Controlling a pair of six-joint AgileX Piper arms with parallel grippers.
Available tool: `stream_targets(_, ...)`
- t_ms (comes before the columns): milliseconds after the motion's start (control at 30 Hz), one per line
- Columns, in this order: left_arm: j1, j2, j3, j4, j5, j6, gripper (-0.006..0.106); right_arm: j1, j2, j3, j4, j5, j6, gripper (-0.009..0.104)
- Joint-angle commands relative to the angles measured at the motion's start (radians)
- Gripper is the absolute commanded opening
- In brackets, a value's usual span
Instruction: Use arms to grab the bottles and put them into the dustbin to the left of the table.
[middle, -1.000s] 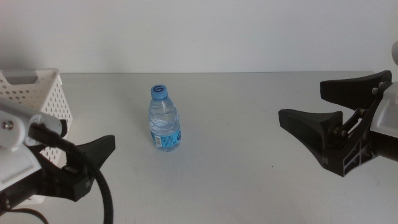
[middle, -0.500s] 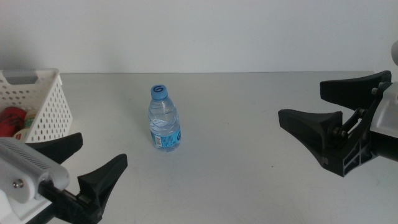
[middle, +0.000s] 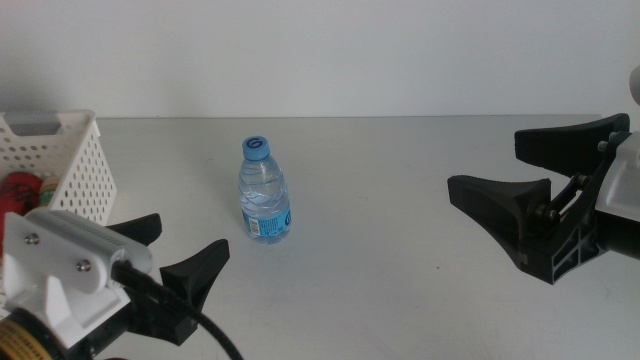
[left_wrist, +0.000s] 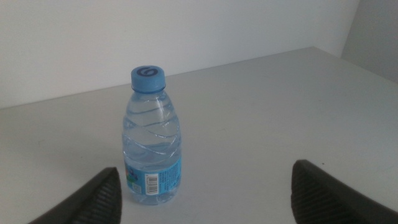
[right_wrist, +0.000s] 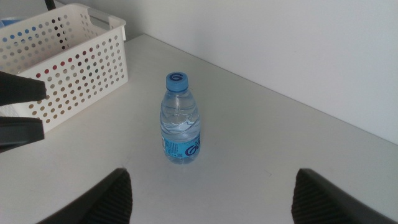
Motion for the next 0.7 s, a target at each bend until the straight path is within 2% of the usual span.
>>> stream_targets(0,0.002,0.069,-0.041,-0.039,-0.144,-0.011,0.093,0.003,-0.008,-0.038,-0.008,-0.069,-0.011,0.066)
stream_targets(267,0.028,0.284,-0.186,-0.039,-0.177,0.090,0.093,0.003,-0.008,-0.038,-0.008,-0.069,-0.011,0.066)
stream_targets(667,0.128,0.562,-0.388,0.078,-0.271,0.029,0.093,0.003,-0.008,-0.038,-0.008,-0.069,-0.011,0.066)
